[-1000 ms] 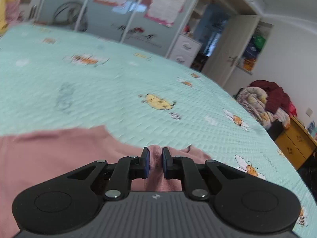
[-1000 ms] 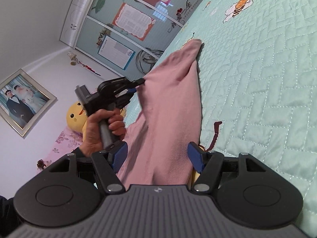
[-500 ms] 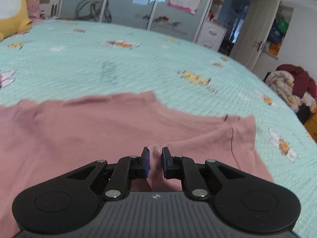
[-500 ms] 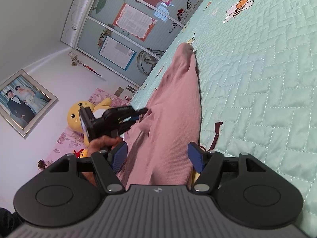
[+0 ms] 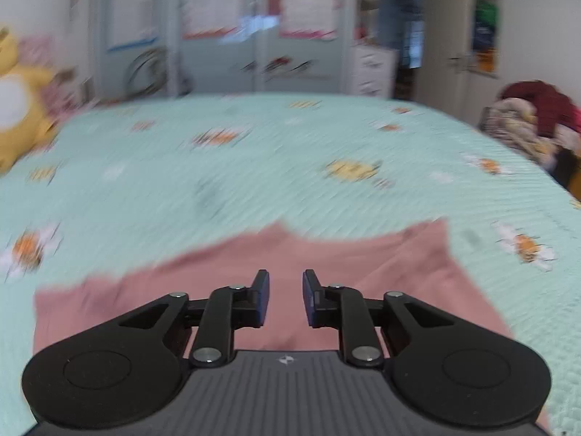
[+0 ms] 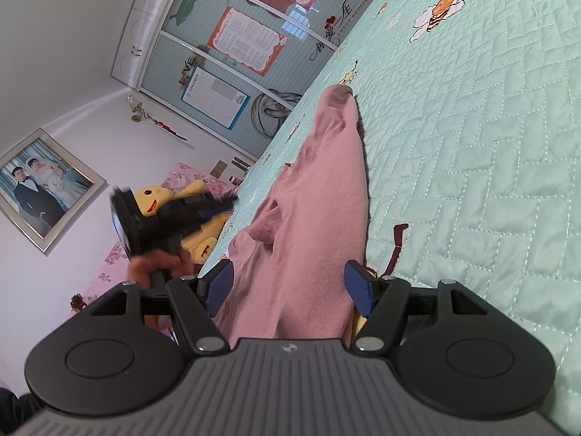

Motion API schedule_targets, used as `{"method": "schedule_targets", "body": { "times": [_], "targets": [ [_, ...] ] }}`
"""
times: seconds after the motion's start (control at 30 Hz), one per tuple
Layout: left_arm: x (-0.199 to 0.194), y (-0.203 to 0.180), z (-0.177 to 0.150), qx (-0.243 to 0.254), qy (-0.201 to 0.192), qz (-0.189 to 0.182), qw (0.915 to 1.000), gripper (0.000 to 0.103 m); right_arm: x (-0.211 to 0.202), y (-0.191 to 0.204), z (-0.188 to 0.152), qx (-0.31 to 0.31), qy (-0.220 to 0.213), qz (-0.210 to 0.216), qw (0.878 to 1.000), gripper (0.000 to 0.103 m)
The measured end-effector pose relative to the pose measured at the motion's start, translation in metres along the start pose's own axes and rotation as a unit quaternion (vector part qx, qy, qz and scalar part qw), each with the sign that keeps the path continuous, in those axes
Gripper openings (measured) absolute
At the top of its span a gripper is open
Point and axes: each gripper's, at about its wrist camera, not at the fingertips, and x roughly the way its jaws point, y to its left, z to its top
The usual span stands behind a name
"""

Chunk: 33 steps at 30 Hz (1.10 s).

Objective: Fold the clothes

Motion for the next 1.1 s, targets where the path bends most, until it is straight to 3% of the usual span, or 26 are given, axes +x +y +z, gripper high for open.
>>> {"method": "schedule_targets", "body": {
  "times": [0.1, 0.27, 0.43, 0.6, 0.7, 0.8, 0.97, 1.1],
  "targets": [
    [0.032, -0.016, 0.027, 0.0, 0.013, -0.049, 0.9987, 0.025, 0.001, 0.0, 0.002, 0.002, -0.001, 0.0, 1.0, 0.067],
    [0.115, -0.06, 0.046, -0.01, 0.097, -0.134, 0.9861, 0.025, 0.001, -0.001, 0.003, 0.007, -0.004, 0.004, 1.0, 0.067],
    [0.17, -0.096, 0.044, 0.03, 0.151, -0.129, 0.9796, 0.025, 0.001, -0.002, 0.002, 0.015, -0.007, 0.01, 1.0, 0.067],
    [0.18, -0.096, 0.045, 0.01, 0.16, -0.171, 0.9722, 0.026, 0.003, -0.001, 0.003, 0.02, -0.008, 0.013, 1.0, 0.067],
    [0.176, -0.095, 0.047, 0.034, 0.143, -0.15, 0.9777, 0.042, 0.004, 0.001, 0.003, 0.02, -0.007, 0.012, 1.0, 0.067],
    [0.173, -0.09, 0.051, 0.037, 0.129, -0.144, 0.9805, 0.049, 0.005, 0.001, 0.003, 0.019, -0.008, 0.012, 1.0, 0.067],
    [0.182, -0.081, 0.053, -0.039, 0.152, -0.223, 0.962, 0.057, 0.006, 0.0, 0.002, 0.017, -0.01, 0.009, 1.0, 0.067],
    [0.19, -0.077, 0.046, -0.077, 0.178, -0.249, 0.9489, 0.056, 0.007, -0.001, 0.003, 0.018, -0.011, 0.01, 1.0, 0.067]
  ]
}}
